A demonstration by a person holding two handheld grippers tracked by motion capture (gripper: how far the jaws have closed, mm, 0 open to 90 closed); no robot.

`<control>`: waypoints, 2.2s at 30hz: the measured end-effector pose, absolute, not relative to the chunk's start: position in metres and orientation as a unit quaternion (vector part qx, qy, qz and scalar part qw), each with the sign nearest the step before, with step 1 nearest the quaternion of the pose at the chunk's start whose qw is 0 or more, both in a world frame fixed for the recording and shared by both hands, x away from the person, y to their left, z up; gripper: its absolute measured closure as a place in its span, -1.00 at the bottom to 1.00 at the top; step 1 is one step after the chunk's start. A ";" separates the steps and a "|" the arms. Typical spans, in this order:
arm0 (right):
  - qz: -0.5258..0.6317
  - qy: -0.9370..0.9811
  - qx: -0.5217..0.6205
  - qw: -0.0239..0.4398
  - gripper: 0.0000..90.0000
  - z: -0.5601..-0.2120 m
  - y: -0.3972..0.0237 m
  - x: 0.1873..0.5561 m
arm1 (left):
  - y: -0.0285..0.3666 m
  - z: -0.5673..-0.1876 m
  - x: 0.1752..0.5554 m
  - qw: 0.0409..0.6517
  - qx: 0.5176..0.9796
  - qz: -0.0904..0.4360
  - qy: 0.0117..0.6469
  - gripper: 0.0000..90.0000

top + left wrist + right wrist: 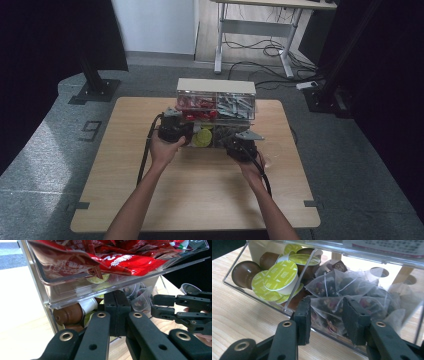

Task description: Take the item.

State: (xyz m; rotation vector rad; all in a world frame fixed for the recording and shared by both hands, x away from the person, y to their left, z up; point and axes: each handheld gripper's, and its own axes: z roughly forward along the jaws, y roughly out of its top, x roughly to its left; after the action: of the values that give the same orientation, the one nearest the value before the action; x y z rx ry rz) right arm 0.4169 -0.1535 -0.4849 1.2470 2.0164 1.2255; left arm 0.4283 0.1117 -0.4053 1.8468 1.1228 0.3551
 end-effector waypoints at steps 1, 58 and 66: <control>0.445 0.735 0.456 0.232 0.30 -0.485 -0.153 0.418 | 0.112 -0.405 0.428 0.458 0.750 0.144 0.455 1.00; 0.469 0.714 0.442 0.274 0.98 -0.461 -0.151 0.416 | 0.115 -0.407 0.428 0.466 0.744 0.138 0.459 1.00; 0.486 0.706 0.439 0.270 0.98 -0.449 -0.158 0.409 | 0.114 -0.406 0.428 0.466 0.743 0.139 0.459 1.00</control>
State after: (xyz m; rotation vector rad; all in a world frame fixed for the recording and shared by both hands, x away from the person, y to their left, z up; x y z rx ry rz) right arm 0.4091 -0.1576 -0.4495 1.1822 1.9025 1.3098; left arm 0.4278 0.1144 -0.4064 1.8251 1.1279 0.3417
